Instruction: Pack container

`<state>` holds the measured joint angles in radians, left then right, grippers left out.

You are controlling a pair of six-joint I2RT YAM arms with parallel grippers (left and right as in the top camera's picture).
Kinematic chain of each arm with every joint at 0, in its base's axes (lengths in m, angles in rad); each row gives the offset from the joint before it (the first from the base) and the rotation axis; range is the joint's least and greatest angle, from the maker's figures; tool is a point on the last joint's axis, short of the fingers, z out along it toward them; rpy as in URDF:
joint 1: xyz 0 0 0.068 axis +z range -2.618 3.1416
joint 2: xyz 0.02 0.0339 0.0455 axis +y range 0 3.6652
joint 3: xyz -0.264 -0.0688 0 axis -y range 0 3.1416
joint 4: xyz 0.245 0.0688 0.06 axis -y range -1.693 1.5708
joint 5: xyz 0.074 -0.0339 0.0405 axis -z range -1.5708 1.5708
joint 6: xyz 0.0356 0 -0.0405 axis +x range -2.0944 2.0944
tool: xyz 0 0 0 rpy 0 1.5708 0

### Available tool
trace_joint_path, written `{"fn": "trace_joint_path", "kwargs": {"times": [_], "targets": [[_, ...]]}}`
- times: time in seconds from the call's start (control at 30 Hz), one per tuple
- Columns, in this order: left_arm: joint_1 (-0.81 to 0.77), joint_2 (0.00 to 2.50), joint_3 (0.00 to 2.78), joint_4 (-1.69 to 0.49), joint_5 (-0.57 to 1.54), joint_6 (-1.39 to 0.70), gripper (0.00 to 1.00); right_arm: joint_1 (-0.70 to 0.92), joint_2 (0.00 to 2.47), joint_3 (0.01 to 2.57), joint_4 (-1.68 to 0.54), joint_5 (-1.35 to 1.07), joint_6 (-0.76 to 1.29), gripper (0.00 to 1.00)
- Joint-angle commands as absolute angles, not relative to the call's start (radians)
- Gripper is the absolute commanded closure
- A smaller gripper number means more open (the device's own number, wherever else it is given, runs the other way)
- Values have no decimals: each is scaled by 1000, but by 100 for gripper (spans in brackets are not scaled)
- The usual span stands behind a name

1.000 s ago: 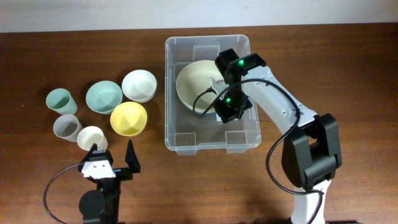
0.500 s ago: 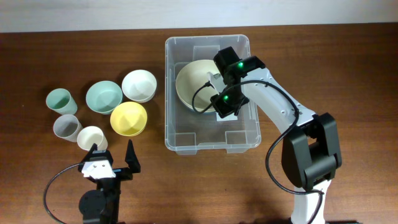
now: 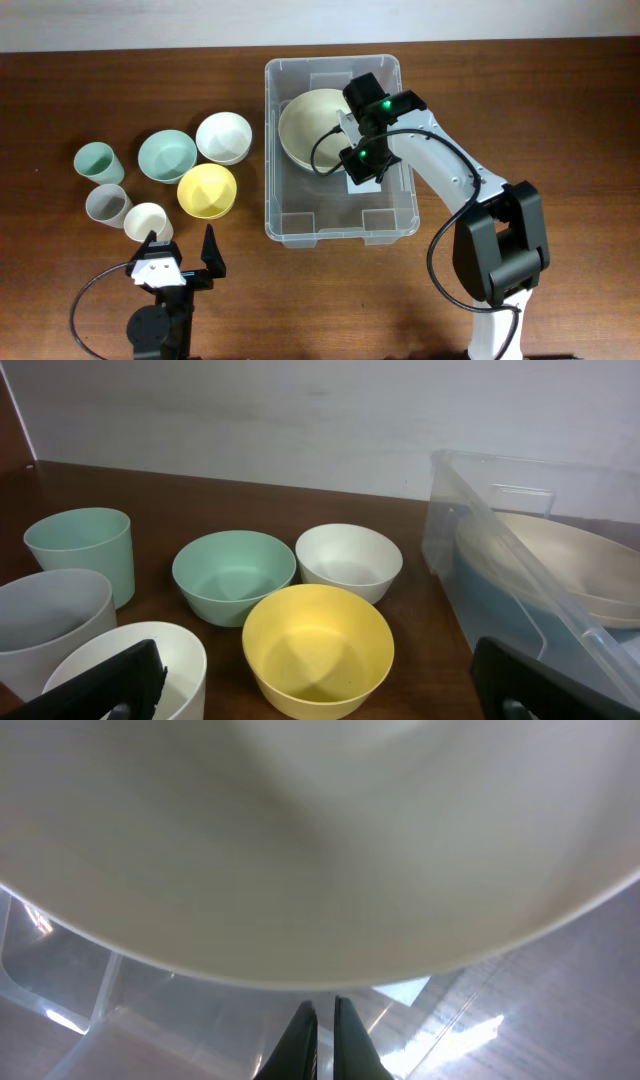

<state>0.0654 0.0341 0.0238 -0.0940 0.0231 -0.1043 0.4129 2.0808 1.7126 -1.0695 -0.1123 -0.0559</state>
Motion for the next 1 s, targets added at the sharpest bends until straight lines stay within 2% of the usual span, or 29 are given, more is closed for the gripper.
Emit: {"fn": "trace_joint_path", "kwargs": {"times": [0.0,0.23,0.33,0.43,0.47,0.53,0.57,0.6,0.83,0.97], "targets": [[61,27,17,-94,30,-88,0,410,2082,1746,-1100,-121,-44,96],[61,27,17,-94,30,-88,0,373,2082,2095,-1176,-119,-37,96],[61,27,17,-94,30,-88,0,297,2082,2251,-1213,0,82,96],[61,27,17,-94,30,-88,0,172,2082,2349,-1262,40,95,95],[61,27,17,-94,30,-88,0,99,2082,2371,-1268,39,95,92],[61,27,17,-94,30,-88,0,-9,2082,2383,-1267,38,95,73],[61,27,17,-94,30,-88,0,-59,2082,2383,-1267,37,95,44],[61,27,17,-94,30,-88,0,-123,2082,2383,-1268,35,95,2],[61,27,17,-94,30,-88,0,-392,2082,2383,-1257,35,95,1],[61,27,17,-94,30,-88,0,-442,2083,2383,-1257,36,94,1]]}}
